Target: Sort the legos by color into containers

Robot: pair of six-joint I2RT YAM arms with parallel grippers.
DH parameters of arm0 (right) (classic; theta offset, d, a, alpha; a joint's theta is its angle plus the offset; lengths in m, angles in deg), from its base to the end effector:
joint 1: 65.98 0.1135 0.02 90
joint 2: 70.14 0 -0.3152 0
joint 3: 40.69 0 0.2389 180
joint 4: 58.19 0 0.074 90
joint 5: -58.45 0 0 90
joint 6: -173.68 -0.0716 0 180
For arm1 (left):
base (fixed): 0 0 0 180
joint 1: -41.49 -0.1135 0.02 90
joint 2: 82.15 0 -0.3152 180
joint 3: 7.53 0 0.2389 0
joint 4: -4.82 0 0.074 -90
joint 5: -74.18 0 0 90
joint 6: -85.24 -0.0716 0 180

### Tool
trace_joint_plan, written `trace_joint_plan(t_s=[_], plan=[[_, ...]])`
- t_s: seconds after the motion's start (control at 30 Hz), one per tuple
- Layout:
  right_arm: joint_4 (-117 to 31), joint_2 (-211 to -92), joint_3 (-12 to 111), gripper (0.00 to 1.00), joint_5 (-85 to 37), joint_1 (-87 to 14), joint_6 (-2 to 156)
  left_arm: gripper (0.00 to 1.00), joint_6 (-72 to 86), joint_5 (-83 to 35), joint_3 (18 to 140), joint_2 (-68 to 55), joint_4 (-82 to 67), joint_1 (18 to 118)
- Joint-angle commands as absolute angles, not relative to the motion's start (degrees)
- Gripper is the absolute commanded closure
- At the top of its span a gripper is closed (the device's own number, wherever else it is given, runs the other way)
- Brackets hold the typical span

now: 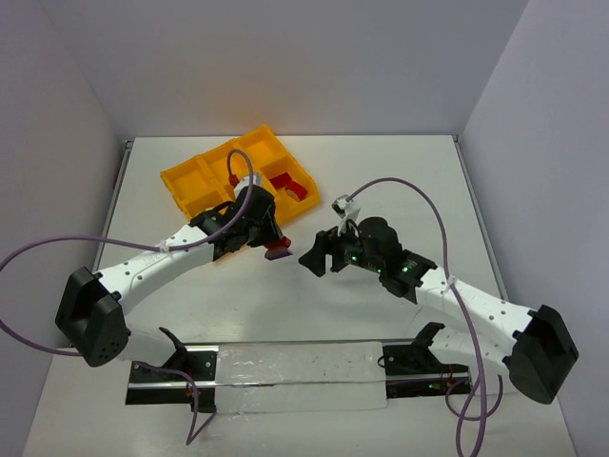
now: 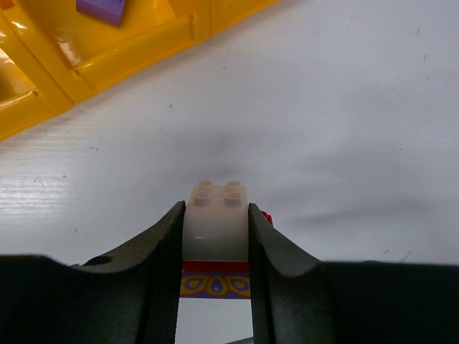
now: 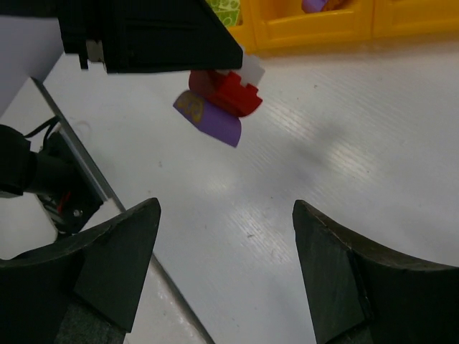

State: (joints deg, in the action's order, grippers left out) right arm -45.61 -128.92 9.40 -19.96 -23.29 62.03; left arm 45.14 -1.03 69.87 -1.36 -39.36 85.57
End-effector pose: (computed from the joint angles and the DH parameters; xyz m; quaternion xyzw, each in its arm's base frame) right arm 0.1572 0.1646 0.2947 -0.2060 0.7970 0.3696 0.4310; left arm 0.2316 -0.1988 0.3048 -0.0934 0.9209 -0.1806 0.3325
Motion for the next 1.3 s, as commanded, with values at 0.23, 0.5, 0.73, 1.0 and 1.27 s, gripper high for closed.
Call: trace_joint_plan(t_s=[0.23, 0.5, 0.73, 1.0, 1.27], plan=[[-58.41, -138.32, 15.7, 0.19, -18.98, -22.86, 46.35, 1.0, 49.78, -1.07, 69.01, -5.63, -36.88, 85.08], [-58.09, -143.68, 19.44, 0.25, -21.79, -21.59, 43.34, 1.0, 51.08, -1.11, 67.8, -6.71, -36.32, 85.17], [-58.68, -146.34, 20.52, 0.34, -22.85, -21.44, 42.02, 1.0, 51.13, -0.18, 67.75, -7.79, -36.7, 85.1], [-59.92, -148.06, 20.52, 0.34, -22.36, -21.37, 41.49, 1.0, 50.96, -0.49, 68.41, -8.23, -36.57, 85.17], [-62.5, -150.98, 21.18, 0.35, -19.56, -21.11, 40.05, 1.0, 50.88, -0.58, 68.89, -8.32, -36.79, 85.13]])
